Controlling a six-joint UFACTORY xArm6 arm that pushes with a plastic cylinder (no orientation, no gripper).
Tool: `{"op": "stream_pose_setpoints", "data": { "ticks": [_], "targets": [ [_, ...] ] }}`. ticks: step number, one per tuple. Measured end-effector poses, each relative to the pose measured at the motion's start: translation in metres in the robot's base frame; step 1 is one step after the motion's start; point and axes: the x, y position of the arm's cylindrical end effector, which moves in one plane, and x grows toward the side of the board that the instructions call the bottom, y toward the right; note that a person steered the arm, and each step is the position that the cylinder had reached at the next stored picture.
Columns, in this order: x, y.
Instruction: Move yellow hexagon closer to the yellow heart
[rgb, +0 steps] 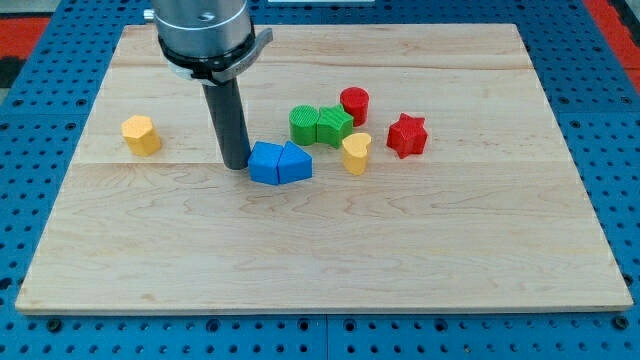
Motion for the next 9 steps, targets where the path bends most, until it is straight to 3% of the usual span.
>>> {"op": "stream_pose_setpoints", "data": {
  "ticks": [3,5,7,9],
  "targets": [
    [0.011,-0.126],
    [-0.027,-0.156],
    [-0.040,-0.085],
    [-0.076,-0.081]
  ]
}}
